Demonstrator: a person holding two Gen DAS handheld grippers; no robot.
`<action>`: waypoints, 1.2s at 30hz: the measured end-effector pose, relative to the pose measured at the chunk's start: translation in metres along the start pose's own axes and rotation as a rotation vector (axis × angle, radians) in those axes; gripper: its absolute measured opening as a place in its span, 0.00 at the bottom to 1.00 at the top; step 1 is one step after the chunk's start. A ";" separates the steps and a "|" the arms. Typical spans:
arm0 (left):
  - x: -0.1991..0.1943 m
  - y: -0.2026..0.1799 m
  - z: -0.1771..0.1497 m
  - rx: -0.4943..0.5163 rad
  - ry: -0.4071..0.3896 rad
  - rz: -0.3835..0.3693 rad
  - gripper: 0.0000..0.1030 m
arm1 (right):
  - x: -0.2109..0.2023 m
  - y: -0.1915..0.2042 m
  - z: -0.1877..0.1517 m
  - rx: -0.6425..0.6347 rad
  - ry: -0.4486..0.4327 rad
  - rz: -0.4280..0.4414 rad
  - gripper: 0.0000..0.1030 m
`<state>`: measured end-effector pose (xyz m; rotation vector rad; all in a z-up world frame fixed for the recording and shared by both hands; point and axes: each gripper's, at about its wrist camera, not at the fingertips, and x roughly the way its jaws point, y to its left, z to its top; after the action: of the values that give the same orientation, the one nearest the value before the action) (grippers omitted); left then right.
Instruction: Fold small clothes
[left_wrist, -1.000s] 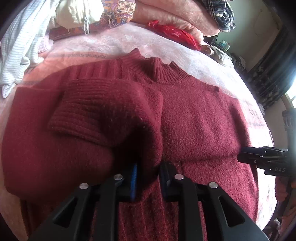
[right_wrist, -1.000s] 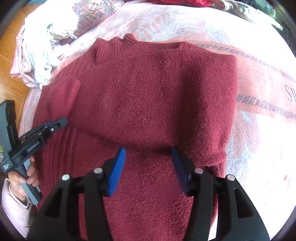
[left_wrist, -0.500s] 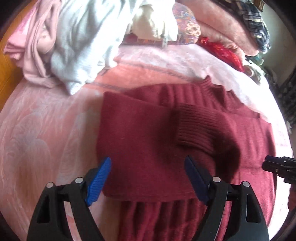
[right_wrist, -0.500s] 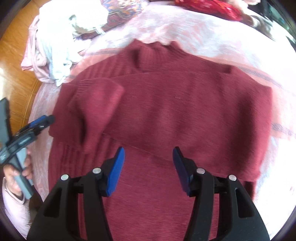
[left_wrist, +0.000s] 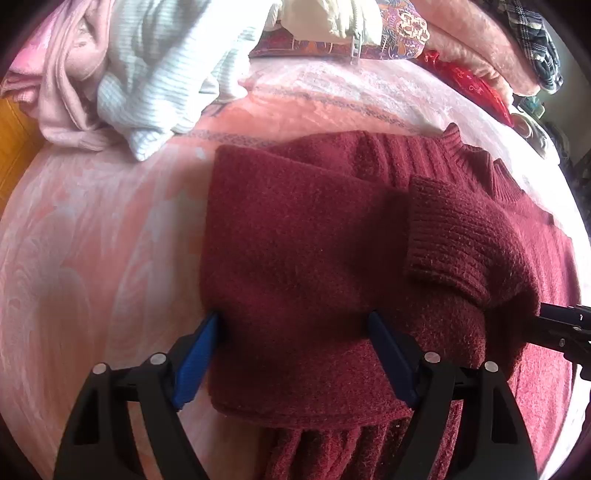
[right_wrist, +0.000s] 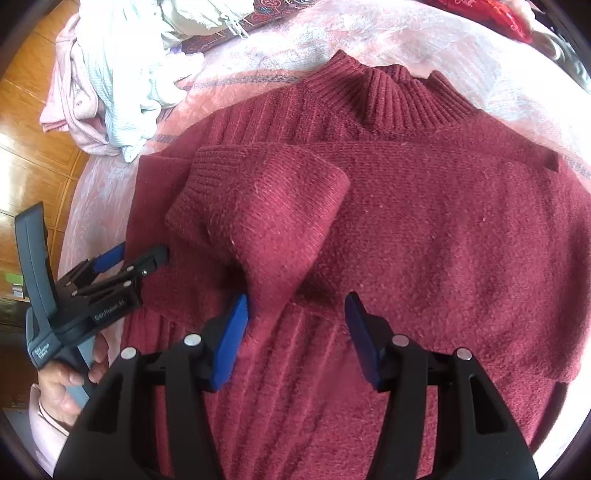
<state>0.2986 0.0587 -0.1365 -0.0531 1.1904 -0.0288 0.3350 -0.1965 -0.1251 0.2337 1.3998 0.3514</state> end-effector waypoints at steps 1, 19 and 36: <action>0.001 0.000 0.001 -0.001 -0.001 0.001 0.79 | 0.003 0.002 0.002 0.003 -0.005 0.007 0.53; 0.001 -0.013 0.003 0.010 -0.021 0.009 0.79 | -0.043 -0.079 -0.012 -0.062 -0.055 -0.325 0.43; 0.006 -0.044 0.015 0.019 -0.038 -0.014 0.79 | -0.007 -0.010 0.029 -0.118 -0.107 -0.305 0.35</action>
<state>0.3153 0.0151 -0.1344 -0.0452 1.1517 -0.0507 0.3642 -0.2072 -0.1179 -0.0576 1.2817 0.1655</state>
